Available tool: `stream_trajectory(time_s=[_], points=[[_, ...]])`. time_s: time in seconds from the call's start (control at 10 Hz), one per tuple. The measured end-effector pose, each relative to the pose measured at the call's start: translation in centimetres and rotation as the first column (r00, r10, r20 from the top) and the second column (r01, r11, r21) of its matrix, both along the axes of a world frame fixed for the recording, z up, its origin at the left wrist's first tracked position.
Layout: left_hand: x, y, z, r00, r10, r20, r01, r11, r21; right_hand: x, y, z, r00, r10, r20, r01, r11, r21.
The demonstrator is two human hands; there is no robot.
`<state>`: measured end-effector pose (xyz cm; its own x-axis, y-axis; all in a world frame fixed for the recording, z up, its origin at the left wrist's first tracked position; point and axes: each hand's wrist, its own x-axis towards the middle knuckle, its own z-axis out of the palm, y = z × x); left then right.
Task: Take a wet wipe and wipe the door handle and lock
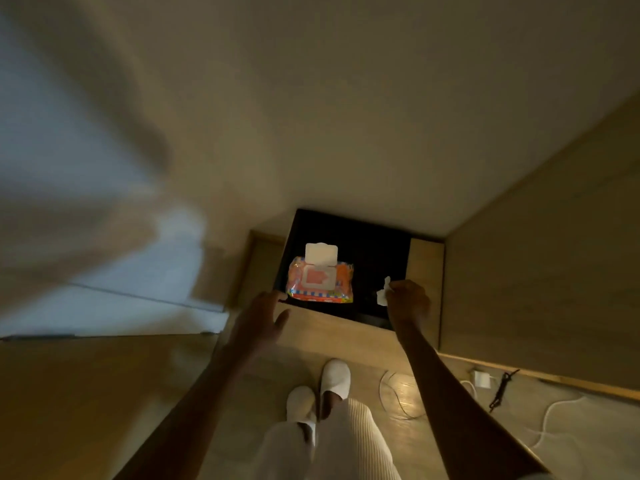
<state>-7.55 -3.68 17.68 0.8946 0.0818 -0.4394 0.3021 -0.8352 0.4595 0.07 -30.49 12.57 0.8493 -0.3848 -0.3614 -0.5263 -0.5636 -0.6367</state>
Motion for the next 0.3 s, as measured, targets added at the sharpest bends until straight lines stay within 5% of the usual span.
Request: stream_trajectory(time_s=[0.3], points=[[3.6,-1.3,-4.5,0.999,0.02,-0.03,-0.021,0.999,-0.025,2.9,-2.1,-5.4,0.996,-0.011,-0.089,0.011,1.0,0.006]])
